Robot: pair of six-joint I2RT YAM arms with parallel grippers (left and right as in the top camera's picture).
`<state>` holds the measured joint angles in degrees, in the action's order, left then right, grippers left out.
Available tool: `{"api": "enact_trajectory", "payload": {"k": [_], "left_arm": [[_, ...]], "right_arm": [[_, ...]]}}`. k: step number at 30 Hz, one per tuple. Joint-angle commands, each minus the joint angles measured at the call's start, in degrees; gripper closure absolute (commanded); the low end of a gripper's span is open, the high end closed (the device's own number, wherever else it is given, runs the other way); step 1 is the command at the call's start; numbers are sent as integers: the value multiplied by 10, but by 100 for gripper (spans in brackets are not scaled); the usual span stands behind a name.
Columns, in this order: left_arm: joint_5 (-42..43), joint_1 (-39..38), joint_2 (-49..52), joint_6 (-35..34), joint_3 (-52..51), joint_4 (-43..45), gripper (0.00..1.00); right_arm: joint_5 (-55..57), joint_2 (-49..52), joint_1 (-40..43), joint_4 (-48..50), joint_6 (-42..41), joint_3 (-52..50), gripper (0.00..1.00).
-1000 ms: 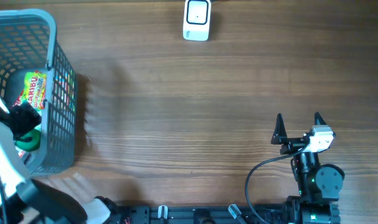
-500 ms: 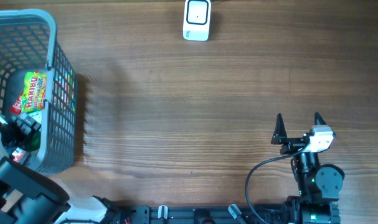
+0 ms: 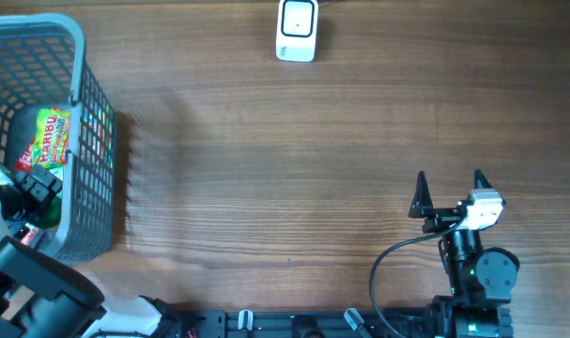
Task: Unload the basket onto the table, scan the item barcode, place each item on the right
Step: 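Reach the left gripper into the basket and grasp the green-lidded jar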
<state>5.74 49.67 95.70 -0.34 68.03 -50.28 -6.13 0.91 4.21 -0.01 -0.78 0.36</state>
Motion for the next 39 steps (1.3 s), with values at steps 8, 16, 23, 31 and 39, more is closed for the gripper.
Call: {"api": "enact_trajectory", "payload": {"k": [8,16,23,31,39], "left_arm": [[-15,4,47,-2,-22,-8,0],[-12,4,47,-2,-24,-3,24],[-8,3,47,-2,-3,-24,50],[-6,3,39,-2,86,-83,45],[82,1,29,-2,158,-104,45]], "right_arm": [[8,-1,-2,3,7,-1,0],[8,-1,-2,3,7,-1,0],[8,-1,-2,3,6,-1,0],[8,-1,-2,3,6,-1,0],[8,-1,-2,3,7,-1,0]]}}
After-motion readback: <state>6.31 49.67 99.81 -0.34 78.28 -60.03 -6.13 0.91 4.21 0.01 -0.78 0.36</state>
